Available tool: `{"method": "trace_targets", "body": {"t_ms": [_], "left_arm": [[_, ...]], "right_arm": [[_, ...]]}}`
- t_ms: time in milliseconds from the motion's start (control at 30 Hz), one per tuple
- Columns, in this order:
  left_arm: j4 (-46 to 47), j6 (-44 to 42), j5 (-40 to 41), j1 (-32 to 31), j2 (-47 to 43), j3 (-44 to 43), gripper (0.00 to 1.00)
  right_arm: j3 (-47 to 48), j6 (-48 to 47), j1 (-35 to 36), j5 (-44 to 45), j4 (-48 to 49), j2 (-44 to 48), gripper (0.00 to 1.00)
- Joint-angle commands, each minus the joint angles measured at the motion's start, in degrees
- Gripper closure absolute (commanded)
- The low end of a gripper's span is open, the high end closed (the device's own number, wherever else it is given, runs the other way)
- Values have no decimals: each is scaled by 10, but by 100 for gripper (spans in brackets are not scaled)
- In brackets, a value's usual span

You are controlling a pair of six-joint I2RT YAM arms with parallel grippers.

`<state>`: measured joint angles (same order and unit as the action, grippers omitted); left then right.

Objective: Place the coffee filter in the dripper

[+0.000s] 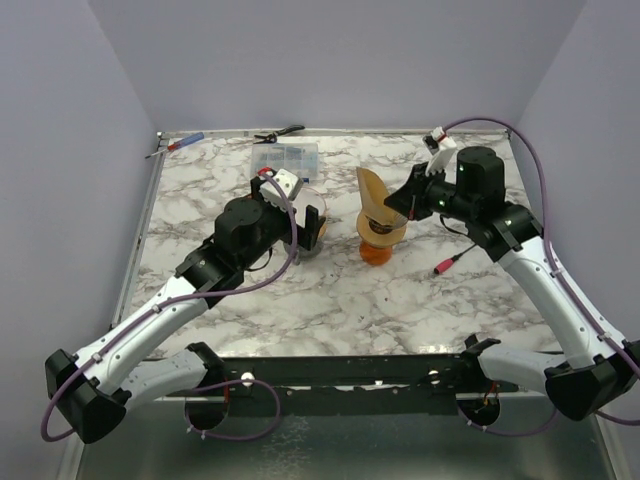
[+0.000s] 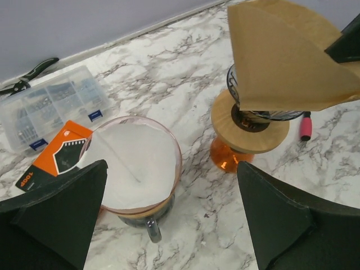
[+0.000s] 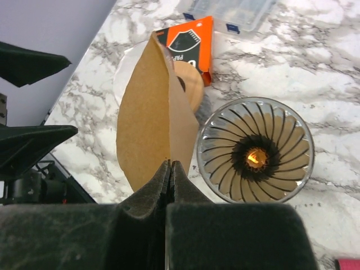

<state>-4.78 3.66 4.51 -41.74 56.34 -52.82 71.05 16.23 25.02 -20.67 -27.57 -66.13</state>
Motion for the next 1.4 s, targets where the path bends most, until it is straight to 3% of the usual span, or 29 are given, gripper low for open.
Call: {"method": "trace_targets", "body": {"t_ms": [0, 433, 767, 1067, 1367], "left_arm": [[-34, 13, 73, 0, 2, -34, 1], [-25, 100, 35, -1, 143, -152, 1], [-8, 216, -15, -8, 264, -236, 1], [4, 248, -25, -21, 286, -243, 1], [30, 265, -61, -27, 293, -229, 1]], "right_arm": [[26, 10, -23, 32, -42, -7, 100], [5, 30, -138, -57, -53, 11, 100], [-10, 20, -142, -70, -64, -17, 100], [-21, 26, -142, -92, -43, -49, 99], [-41, 30, -143, -116, -16, -72, 79]]}}
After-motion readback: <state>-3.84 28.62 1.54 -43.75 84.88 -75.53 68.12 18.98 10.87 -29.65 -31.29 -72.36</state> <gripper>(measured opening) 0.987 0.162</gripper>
